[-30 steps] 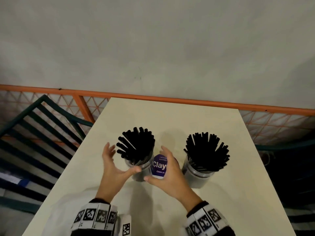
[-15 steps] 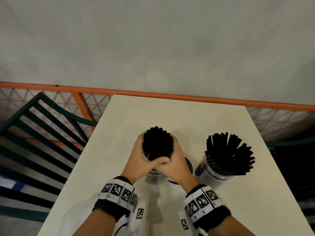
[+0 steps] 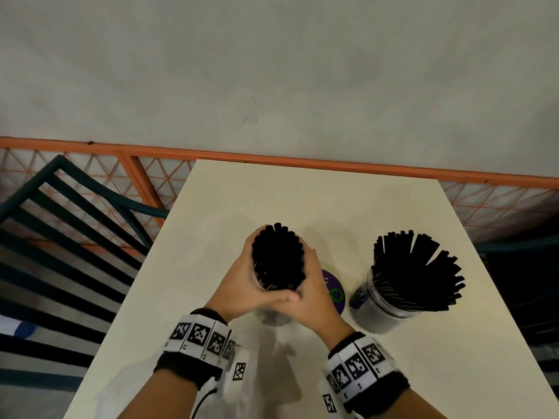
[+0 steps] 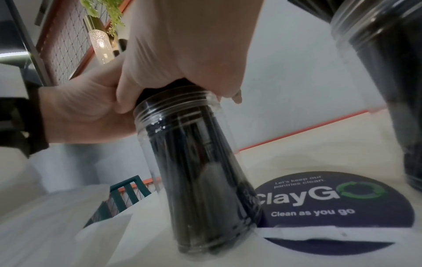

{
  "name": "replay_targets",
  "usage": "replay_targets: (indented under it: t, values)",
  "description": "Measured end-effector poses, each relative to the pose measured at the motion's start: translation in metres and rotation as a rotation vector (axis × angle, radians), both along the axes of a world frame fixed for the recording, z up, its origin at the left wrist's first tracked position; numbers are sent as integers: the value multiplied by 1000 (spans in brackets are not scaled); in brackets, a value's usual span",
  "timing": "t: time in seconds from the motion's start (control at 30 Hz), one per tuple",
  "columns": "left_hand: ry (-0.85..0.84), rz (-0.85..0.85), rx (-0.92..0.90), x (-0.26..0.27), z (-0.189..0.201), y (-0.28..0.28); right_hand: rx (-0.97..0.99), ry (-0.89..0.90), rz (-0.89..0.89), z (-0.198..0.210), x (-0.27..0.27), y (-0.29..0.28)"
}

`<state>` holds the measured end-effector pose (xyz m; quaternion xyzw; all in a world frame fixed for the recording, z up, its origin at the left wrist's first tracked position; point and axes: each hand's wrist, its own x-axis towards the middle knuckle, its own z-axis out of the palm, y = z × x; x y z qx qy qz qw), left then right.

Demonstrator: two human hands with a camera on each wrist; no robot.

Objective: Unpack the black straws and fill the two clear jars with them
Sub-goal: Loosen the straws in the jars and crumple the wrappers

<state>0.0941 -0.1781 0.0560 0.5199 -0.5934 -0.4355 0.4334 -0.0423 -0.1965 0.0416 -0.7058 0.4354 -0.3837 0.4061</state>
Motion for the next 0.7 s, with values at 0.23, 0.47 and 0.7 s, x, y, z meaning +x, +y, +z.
replay_targets:
  t: [0.23, 0.47, 0.7]
  values:
    - [80, 209, -107, -14, 3, 3, 29, -71, -28, 13, 2, -8]
    - [79, 173, -4, -12, -8, 4, 39, 20, 13, 3, 5, -8]
    - [89, 195, -19, -13, -10, 5, 44, 23, 22, 10, 5, -6]
